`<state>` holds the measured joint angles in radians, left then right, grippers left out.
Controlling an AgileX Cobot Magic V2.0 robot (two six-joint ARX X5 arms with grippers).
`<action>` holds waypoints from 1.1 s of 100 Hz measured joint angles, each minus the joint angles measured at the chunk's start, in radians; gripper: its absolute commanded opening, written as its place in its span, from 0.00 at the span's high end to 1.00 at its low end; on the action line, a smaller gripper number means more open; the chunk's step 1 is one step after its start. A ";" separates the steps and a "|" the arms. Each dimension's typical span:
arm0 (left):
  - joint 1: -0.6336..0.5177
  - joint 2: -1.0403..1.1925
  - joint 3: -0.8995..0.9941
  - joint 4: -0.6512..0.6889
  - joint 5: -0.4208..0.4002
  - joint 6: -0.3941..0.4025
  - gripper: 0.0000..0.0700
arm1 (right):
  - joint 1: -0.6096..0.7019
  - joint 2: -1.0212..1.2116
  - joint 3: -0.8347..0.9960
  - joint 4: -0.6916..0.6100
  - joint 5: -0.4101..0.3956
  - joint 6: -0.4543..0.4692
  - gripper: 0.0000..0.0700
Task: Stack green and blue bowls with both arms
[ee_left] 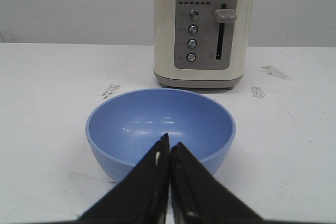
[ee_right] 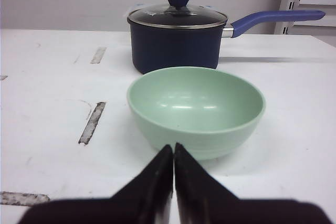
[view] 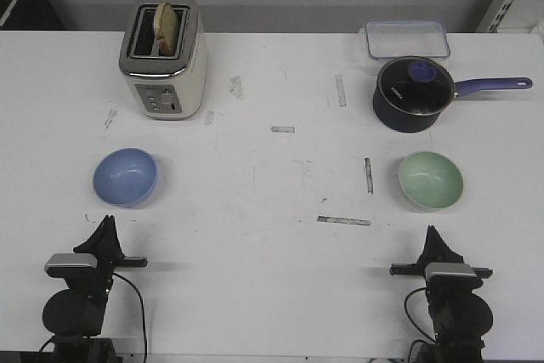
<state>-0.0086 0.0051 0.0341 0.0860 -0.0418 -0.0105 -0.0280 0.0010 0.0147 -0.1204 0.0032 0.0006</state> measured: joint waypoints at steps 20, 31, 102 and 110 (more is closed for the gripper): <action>0.000 0.000 0.000 0.000 0.000 0.000 1.00 | 0.000 0.000 0.000 0.000 0.000 0.000 1.00; 0.000 0.000 0.000 0.000 0.000 0.000 1.00 | 0.000 0.000 0.000 0.000 0.000 0.000 1.00; 0.000 0.000 0.000 -0.026 0.000 0.000 1.00 | 0.000 0.000 0.000 0.001 -0.002 0.001 1.00; 0.000 0.000 0.000 -0.026 0.000 0.000 1.00 | 0.000 0.000 0.000 0.016 -0.002 0.007 1.00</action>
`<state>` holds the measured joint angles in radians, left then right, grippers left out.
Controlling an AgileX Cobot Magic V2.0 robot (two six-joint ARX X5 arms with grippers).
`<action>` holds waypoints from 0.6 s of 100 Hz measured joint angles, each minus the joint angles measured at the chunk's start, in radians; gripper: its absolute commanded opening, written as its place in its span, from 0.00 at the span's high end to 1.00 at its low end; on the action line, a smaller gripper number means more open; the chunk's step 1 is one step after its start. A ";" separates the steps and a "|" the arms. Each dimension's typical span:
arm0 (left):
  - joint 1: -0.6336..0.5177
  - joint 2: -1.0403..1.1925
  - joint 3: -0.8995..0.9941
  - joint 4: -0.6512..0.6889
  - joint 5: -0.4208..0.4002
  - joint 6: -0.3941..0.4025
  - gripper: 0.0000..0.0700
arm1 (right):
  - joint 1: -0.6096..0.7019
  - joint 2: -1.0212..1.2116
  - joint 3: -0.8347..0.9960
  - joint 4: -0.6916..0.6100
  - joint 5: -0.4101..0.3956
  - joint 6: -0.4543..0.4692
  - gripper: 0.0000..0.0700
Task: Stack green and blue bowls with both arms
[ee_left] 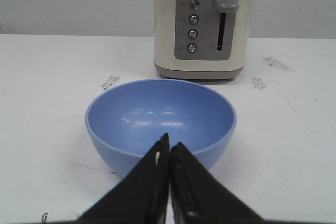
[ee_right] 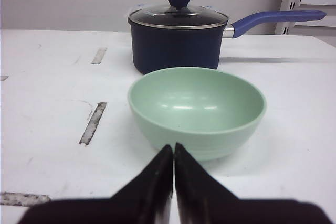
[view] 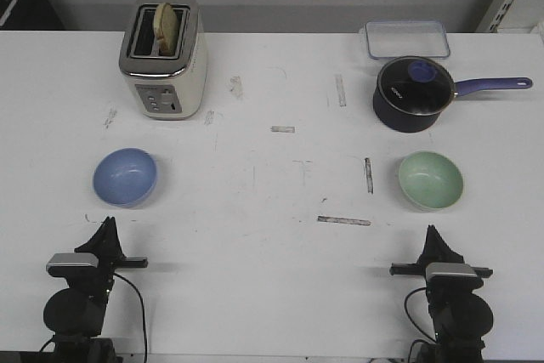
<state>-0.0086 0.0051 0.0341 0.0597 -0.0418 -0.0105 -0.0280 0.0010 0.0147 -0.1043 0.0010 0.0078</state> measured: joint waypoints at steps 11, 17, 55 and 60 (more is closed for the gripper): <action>0.000 0.000 0.000 0.000 0.000 0.000 1.00 | 0.000 0.000 0.003 0.100 -0.001 0.009 1.00; 0.000 0.000 0.000 0.000 0.000 0.000 1.00 | 0.000 0.000 0.031 0.127 -0.001 0.009 1.00; 0.000 0.000 0.000 0.000 0.000 0.000 1.00 | 0.000 0.282 0.620 -0.040 0.021 -0.002 0.98; 0.000 0.000 0.000 0.000 0.000 0.000 1.00 | 0.000 0.366 0.705 -0.109 0.023 -0.003 0.97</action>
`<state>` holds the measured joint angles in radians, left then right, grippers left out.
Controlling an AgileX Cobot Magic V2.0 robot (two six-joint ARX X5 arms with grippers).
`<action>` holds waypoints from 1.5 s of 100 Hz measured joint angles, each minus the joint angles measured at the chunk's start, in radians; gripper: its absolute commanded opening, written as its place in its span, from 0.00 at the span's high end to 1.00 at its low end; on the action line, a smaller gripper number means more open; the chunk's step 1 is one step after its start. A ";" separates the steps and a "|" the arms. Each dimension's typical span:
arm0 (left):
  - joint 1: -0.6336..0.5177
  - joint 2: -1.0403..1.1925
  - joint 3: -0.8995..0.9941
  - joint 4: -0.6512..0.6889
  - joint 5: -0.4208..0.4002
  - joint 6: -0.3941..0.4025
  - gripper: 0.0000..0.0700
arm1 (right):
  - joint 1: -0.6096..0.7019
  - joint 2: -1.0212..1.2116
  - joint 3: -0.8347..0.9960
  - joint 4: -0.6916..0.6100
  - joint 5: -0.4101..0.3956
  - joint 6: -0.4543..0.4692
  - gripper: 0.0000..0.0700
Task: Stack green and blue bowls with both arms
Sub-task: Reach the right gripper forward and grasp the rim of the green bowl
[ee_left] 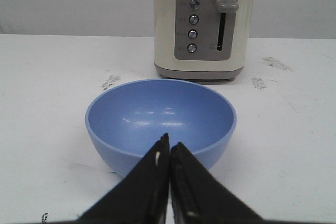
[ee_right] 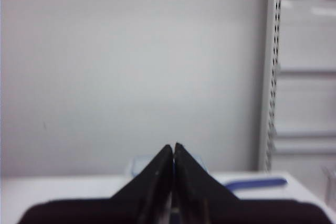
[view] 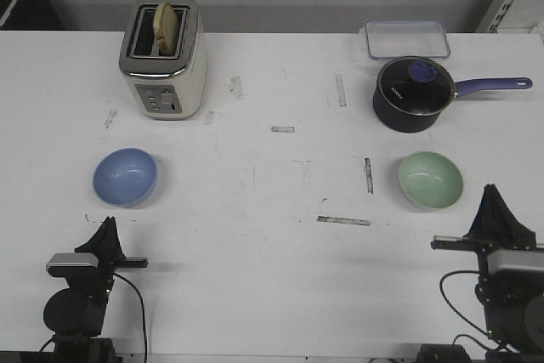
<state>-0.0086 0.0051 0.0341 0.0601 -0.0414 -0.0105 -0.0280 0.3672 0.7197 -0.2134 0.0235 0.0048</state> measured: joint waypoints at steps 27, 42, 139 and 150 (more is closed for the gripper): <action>0.000 0.000 0.000 0.000 0.000 0.000 1.00 | 0.000 0.425 0.412 -0.356 -0.001 -0.009 0.29; 0.000 0.000 0.000 0.000 0.000 0.000 1.00 | -0.022 0.618 0.497 -0.509 -0.002 -0.047 0.29; 0.000 0.000 0.000 0.000 0.000 0.000 1.00 | -0.262 1.252 0.497 -0.534 -0.129 -0.209 0.95; 0.000 0.000 0.000 0.000 0.000 0.000 1.00 | -0.262 1.252 0.497 -0.527 -0.129 -0.211 1.00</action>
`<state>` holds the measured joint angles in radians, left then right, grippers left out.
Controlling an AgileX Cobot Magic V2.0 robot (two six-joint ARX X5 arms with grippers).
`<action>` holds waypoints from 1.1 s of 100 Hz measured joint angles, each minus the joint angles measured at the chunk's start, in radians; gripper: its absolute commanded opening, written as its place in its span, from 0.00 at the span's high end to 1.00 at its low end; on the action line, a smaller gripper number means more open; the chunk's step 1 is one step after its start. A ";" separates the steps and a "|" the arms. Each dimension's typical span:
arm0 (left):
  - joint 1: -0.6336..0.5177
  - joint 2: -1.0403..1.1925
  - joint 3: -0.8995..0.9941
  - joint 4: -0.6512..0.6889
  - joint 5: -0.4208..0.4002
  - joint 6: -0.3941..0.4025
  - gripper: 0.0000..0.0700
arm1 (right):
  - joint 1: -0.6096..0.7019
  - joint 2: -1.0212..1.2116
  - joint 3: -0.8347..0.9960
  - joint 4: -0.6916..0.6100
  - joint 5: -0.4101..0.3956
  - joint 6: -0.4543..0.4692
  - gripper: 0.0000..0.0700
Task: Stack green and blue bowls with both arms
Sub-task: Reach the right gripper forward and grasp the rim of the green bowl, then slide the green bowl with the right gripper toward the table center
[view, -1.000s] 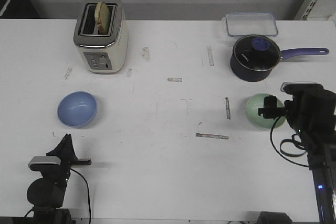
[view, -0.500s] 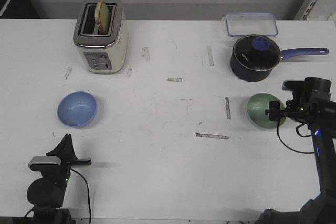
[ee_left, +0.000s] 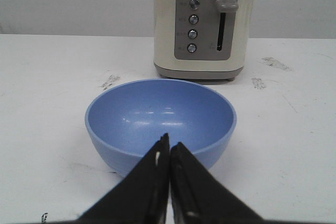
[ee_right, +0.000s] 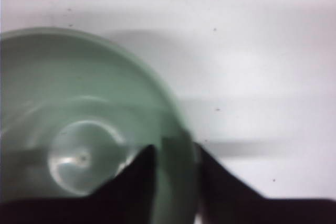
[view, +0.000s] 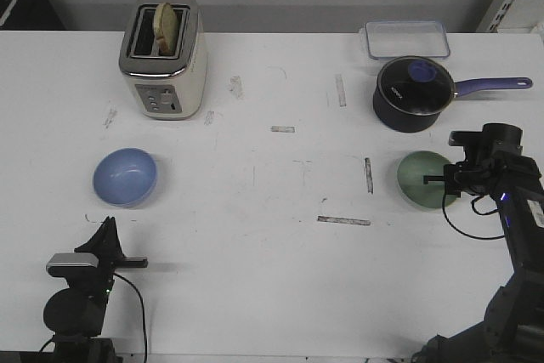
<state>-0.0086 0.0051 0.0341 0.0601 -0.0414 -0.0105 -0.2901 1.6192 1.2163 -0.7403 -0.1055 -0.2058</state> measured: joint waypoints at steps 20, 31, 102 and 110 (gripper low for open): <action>0.000 0.000 0.000 0.000 0.000 0.000 1.00 | -0.002 -0.002 0.005 0.002 -0.011 0.000 1.00; 0.000 0.000 0.000 0.000 0.000 0.000 1.00 | 0.004 -0.023 0.021 -0.006 -0.011 0.001 1.00; 0.000 0.000 0.000 0.000 0.000 0.000 1.00 | 0.743 -0.191 0.092 0.000 -0.129 0.209 1.00; 0.000 0.000 0.000 0.000 0.000 0.000 1.00 | 0.820 -0.132 0.092 -0.007 -0.130 0.214 1.00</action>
<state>-0.0086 0.0051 0.0341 0.0601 -0.0414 -0.0105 0.5301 1.4868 1.3083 -0.7471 -0.2352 0.0086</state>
